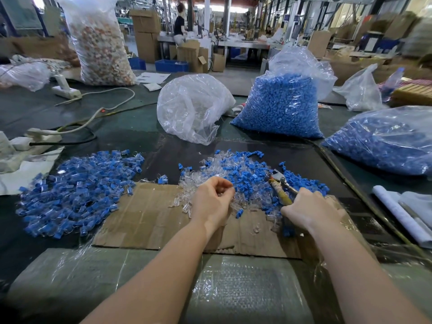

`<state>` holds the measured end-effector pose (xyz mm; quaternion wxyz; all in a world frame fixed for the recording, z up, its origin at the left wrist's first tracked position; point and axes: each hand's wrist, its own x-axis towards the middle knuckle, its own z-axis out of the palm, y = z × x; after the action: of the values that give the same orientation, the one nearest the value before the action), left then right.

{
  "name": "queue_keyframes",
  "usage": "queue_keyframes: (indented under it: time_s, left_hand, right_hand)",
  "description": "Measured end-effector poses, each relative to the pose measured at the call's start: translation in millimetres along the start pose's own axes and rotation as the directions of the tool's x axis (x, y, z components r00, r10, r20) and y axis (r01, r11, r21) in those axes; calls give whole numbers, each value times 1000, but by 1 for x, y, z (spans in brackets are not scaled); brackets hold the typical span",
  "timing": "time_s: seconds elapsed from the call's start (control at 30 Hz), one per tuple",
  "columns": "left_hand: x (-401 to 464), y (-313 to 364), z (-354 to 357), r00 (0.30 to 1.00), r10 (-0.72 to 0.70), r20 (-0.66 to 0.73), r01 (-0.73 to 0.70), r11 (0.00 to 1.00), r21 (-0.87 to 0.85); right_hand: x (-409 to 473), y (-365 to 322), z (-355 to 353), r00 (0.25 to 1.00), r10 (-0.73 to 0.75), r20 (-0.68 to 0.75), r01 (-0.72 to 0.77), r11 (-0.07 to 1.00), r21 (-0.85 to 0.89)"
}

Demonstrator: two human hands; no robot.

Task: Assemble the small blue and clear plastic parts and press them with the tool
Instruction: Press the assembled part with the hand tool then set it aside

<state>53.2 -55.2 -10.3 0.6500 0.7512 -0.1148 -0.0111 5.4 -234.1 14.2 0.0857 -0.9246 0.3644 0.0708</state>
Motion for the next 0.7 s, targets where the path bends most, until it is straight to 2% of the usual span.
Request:
queue_keyframes:
  time_s: [0.17, 0.23, 0.3, 0.4, 0.47, 0.6, 0.7]
  left_hand:
    - [5, 7, 0, 999, -39, -28, 39, 999, -20]
    - [7, 11, -3, 996, -82, -36, 78, 994, -80]
    - [11, 15, -6, 990, -133, -40, 126, 980, -156]
    - [16, 19, -10, 979, -200, -48, 182, 951, -251]
    - [19, 21, -12, 974, -220, -58, 196, 940, -279]
    - [23, 20, -16, 964, -250, -90, 213, 930, -298]
    - [23, 19, -19, 959, -261, -107, 219, 929, -298]
  right_hand:
    - [-3, -3, -2, 989, -43, -139, 48, 998, 30]
    - [-8, -4, -5, 975, -126, -182, 135, 990, 42]
    - [-17, -8, -13, 960, -225, -170, 250, 958, 144]
    - [-35, -18, -25, 922, -386, 12, 337, 822, 460]
    - [-45, -24, -30, 868, -469, 164, 265, 716, 646]
    - [-55, -28, -30, 803, -526, 279, 155, 637, 755]
    - [-57, -30, -31, 779, -541, 318, 129, 633, 763]
